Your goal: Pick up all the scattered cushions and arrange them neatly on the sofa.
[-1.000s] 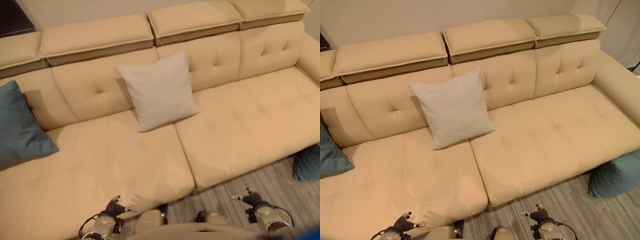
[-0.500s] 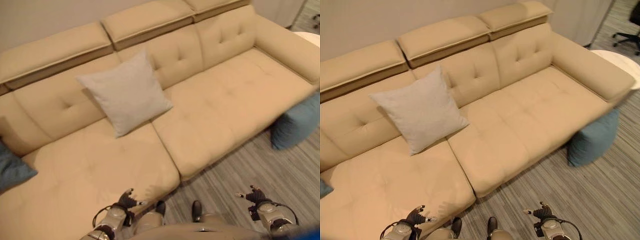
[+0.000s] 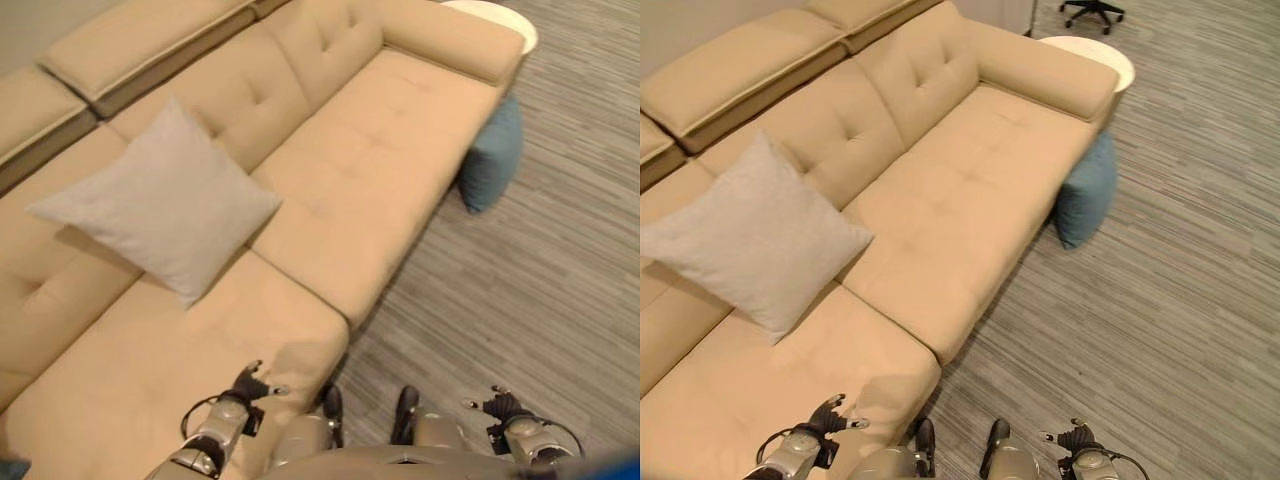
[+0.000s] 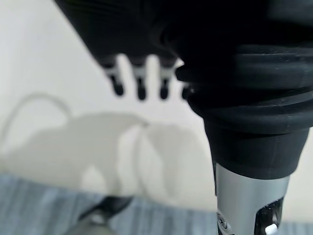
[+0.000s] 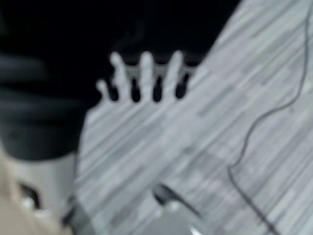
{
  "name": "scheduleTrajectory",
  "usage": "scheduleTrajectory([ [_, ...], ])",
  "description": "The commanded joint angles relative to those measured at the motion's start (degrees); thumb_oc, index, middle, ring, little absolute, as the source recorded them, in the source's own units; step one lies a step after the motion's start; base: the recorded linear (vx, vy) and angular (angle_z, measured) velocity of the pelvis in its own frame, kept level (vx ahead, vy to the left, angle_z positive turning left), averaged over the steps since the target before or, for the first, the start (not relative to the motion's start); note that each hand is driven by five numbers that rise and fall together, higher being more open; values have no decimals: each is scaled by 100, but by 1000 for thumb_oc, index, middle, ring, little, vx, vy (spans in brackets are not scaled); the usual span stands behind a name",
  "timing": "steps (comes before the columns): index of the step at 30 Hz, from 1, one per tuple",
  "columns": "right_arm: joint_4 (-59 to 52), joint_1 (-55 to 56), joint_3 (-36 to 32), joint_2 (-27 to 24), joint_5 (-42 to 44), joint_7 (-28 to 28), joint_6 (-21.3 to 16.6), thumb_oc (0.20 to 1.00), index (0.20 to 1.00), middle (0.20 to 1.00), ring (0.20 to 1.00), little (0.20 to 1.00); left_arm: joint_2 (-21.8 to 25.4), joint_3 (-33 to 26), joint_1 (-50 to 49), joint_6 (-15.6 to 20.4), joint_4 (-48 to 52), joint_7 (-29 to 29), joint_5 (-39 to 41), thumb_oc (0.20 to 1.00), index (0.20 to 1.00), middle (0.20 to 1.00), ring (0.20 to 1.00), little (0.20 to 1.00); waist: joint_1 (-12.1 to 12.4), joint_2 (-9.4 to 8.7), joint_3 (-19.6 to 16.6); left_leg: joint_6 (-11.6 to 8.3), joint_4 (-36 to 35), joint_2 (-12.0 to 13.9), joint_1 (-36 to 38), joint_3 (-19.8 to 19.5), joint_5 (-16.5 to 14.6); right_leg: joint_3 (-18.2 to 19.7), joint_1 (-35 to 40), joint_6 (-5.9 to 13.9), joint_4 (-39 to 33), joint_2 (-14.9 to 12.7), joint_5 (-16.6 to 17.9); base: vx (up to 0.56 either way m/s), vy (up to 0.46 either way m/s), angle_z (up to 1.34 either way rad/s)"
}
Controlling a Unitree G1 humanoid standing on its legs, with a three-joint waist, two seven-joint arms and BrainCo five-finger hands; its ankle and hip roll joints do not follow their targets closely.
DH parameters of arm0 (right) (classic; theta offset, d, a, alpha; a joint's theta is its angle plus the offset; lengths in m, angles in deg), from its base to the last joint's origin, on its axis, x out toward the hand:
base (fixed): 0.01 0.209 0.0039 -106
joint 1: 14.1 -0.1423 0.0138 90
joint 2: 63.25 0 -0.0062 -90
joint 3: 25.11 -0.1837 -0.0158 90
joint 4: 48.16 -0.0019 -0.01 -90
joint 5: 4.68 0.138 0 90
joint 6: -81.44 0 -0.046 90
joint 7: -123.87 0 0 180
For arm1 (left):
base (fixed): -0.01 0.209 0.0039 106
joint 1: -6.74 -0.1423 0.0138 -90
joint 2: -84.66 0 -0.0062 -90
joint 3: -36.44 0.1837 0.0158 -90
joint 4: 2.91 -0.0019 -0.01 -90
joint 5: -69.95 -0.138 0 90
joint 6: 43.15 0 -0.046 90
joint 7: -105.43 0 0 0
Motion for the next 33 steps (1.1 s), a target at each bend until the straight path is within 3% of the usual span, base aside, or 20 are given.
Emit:
scheduleTrajectory([
  [1, -16, -85, 106, -253, -62, 110, -36, 1000, 1000, 1000, 1000, 1000, -61, -93, 55, 32, -69, 82, -125, 1000, 1000, 1000, 1000, 1000, 136, -140, -258, -383, 474, -395, -525, -1301, -380, -50, 422, 248, -1258, 126, 756, -91, -165, -79],
  [6, -72, -107, 178, -300, 99, 137, -115, 1000, 1000, 1000, 1000, 1000, -184, 18, 177, 73, 85, 130, -38, 1000, 1000, 1000, 1000, 1000, -49, -100, -186, -549, 494, -215, -488, -1324, -309, 226, 494, 185, -1774, 347, 852, -74, -215, -45],
  [11, 46, -73, 82, -299, 293, 183, -140, 1000, 1000, 1000, 1000, 1000, -297, 79, 198, 68, 139, 110, 68, 1000, 1000, 1000, 1000, 1000, -154, -89, 91, -705, 1182, -152, -683, -1544, -327, 262, 642, 8, -1833, 468, 805, -43, -117, -11],
  [13, 61, -51, 54, -280, 333, 199, -151, 1000, 1000, 1000, 1000, 1000, -312, 77, 203, 76, 122, 120, 116, 1000, 1000, 1000, 1000, 1000, -138, -97, 104, -702, 1193, -251, -695, -1702, -330, 299, 663, 16, -1867, 482, 838, 29, -9, -28],
  [14, 119, 9, -20, -255, 384, 213, -138, 1000, 1000, 1000, 1000, 1000, -344, 83, 218, 64, 49, 121, 122, 1000, 1000, 1000, 1000, 1000, -125, -89, 76, -663, 1003, -530, -685, -1998, -351, 433, 688, 64, -1924, 539, 901, 63, 16, -18],
  [15, 145, 2, -45, -251, 390, 215, -137, 1000, 1000, 1000, 1000, 1000, -363, 55, 223, 67, 6, 126, 150, 1000, 1000, 1000, 1000, 1000, -139, -79, 43, -646, 884, -575, -657, -2062, -351, 489, 684, 85, -1923, 553, 902, 104, 34, -22],
  [19, 183, -21, -154, -237, 434, 223, -113, 1000, 1000, 1000, 1000, 1000, -368, 52, 235, 40, -88, 127, 108, 1000, 1000, 1000, 1000, 1000, -169, -24, -60, -535, 686, -671, -523, -2113, -376, 746, 630, 96, -1703, 609, 824, 103, 71, -58],
  [23, 101, -97, -181, -213, 472, 223, -111, 1000, 1000, 1000, 1000, 1000, -250, 21, 259, 15, -11, 141, 122, 1000, 1000, 1000, 1000, 1000, -181, -13, -16, -446, 462, -552, -308, -1912, -380, 764, 228, 145, -890, 568, 737, 35, 63, -74],
  [24, 101, -133, -191, -212, 479, 221, -114, 1000, 1000, 1000, 1000, 1000, -213, 0, 260, 16, 10, 159, 128, 1000, 1000, 1000, 1000, 1000, -198, -5, 5, -432, 418, -491, -260, -1827, -373, 693, 80, 202, -623, 533, 730, 19, 27, -107],
  [25, 106, -160, -209, -189, 469, 212, -106, 1000, 1000, 1000, 1000, 1000, -132, -94, 257, 22, 7, 193, 184, 1000, 1000, 1000, 1000, 1000, -215, 10, 48, -386, 350, -373, -155, -1615, -414, 328, -217, 340, -166, 373, 783, 50, 11, -114],
  [27, 95, -167, -221, -191, 460, 201, -106, 1000, 1000, 1000, 1000, 1000, -111, -152, 240, 37, 11, 206, 208, 1000, 1000, 1000, 1000, 1000, -216, 7, 56, -375, 331, -331, -91, -1508, -461, 120, -261, 364, -155, 249, 804, 72, -46, -103],
  [28, 96, -174, -203, -185, 434, 200, -108, 1000, 1000, 1000, 1000, 1000, -85, -228, 176, 40, 0, 193, 225, 1000, 1000, 1000, 1000, 1000, -185, -24, 48, -373, 322, -246, -2, -1327, -548, -225, -229, 254, -451, 74, 863, 74, -72, -76],
  [29, 96, -174, -203, -185, 434, 200, -108, 1000, 1000, 1000, 1000, 1000, -85, -228, 176, 40, 0, 193, 225, 1000, 1000, 1000, 1000, 1000, -183, -23, 49, -373, 321, -245, 0, -1326, -549, -224, -227, 254, -452, 75, 864, 132, -123, -65],
  [31, 117, -212, -168, -188, 384, 215, -79, 1000, 1000, 1000, 1000, 1000, -80, -295, 185, 38, -45, 178, 246, 1000, 1000, 1000, 1000, 1000, -150, -29, 76, -393, 318, -146, 127, -1179, -636, -513, -352, 216, -715, -46, 1022, 246, -174, -74],
  [32, 185, -210, -135, -182, 351, 224, -49, 1000, 1000, 1000, 1000, 1000, -66, -340, 169, 26, -138, 172, 245, 1000, 1000, 1000, 1000, 1000, -125, -4, 46, -460, 323, 12, 336, -1121, -839, -730, -405, 303, -816, -113, 1041, 327, -226, -85],
  [33, 214, -177, -109, -186, 350, 206, -42, 1000, 1000, 1000, 1000, 1000, -69, -333, 145, 34, -168, 189, 215, 1000, 1000, 1000, 1000, 1000, -148, -67, 25, -459, 286, -14, 405, -1049, -797, -793, -345, 261, -984, -148, 1162, 353, -240, -54],
])
